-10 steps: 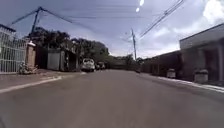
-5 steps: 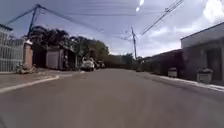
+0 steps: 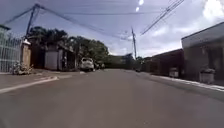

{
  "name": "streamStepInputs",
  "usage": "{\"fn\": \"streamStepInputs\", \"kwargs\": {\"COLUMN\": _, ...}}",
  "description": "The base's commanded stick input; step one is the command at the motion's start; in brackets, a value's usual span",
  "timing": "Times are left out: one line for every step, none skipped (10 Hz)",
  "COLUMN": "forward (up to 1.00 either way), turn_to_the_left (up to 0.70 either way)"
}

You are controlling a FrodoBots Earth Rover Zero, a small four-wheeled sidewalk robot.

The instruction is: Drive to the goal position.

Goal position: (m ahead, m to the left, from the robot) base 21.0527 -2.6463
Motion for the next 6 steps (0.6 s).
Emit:
{"fn": "streamStepInputs", "kwargs": {"forward": 0.45, "turn_to_the_left": 0.00}}
{"fn": "streamStepInputs", "kwargs": {"forward": 0.45, "turn_to_the_left": 0.00}}
{"fn": "streamStepInputs", "kwargs": {"forward": 0.45, "turn_to_the_left": 0.00}}
{"fn": "streamStepInputs", "kwargs": {"forward": 0.45, "turn_to_the_left": 0.00}}
{"fn": "streamStepInputs", "kwargs": {"forward": 0.45, "turn_to_the_left": 0.00}}
{"fn": "streamStepInputs", "kwargs": {"forward": 0.45, "turn_to_the_left": 0.00}}
